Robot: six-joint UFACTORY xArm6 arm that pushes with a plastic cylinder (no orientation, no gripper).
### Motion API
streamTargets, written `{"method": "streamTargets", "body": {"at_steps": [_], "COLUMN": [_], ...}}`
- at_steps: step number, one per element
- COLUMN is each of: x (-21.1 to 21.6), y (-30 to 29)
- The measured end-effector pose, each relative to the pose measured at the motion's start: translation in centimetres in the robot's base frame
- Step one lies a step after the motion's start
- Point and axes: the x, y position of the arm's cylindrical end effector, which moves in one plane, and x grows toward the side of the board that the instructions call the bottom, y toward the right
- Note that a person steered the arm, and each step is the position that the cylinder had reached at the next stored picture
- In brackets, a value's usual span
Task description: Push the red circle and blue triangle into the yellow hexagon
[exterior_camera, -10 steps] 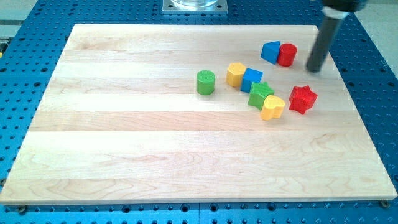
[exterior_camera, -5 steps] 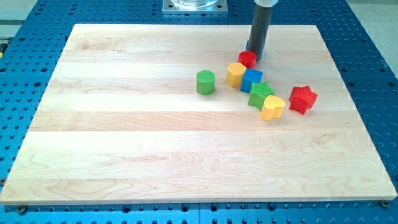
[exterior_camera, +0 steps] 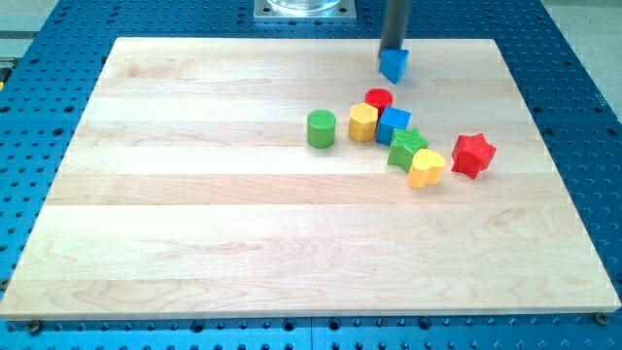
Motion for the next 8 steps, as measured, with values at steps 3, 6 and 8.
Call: {"method": "streamTargets", "body": {"at_steps": [3,6,8], "x": [2.7,5.3,5.2], "y": [5.6,-3.4,-6.2]}}
